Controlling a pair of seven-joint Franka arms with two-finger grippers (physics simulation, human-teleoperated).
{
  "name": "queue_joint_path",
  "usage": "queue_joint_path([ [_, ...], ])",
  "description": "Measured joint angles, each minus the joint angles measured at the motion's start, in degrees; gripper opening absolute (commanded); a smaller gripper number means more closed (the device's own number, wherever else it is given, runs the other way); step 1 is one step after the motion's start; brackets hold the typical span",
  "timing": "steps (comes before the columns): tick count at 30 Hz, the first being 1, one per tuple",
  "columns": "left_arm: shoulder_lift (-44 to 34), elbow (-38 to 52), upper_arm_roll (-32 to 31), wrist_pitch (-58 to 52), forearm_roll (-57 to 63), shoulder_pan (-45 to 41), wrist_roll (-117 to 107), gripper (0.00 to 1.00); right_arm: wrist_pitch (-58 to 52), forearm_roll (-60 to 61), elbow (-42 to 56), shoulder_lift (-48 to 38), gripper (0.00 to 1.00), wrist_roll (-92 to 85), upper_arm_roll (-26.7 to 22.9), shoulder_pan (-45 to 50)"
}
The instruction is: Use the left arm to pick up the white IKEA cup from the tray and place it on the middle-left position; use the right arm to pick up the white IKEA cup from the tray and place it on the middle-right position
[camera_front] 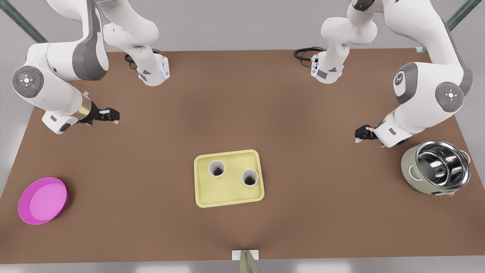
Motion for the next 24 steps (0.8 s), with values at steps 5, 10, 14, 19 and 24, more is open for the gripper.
queue_joint_path([
  [5, 0.1, -1.01, -1.42, 0.46, -0.34, -0.26, -1.48, 1.0, 3.24, 0.32, 0.06, -0.03, 1.0, 1.83, -0.08, 0.58],
  [10, -0.15, -1.27, -1.42, 0.58, -0.26, -0.19, -2.28, 1.0, 5.08, 0.27, 2.39, 5.21, 1.0, 3.48, 0.34, 1.69],
  [14, -0.39, -1.31, -0.97, 0.59, 0.46, 0.1, -2.55, 1.0, 10.7, 0.26, 3.12, 14.24, 1.0, 7.08, 0.7, 13.36],
  [19, -1.57, -0.98, 0.03, -0.31, 1.27, 2.73, -2.28, 1.0, 21.43, 0.1, 3.17, 24.1, 1.0, 14.71, 0.95, 21.75],
  [24, -1.61, -0.96, -0.54, -2.26, 1.38, 0.85, -2.14, 1.0, 30.14, 0.14, 3.18, 29.59, 1.0, 21.44, 0.96, 24.44],
])
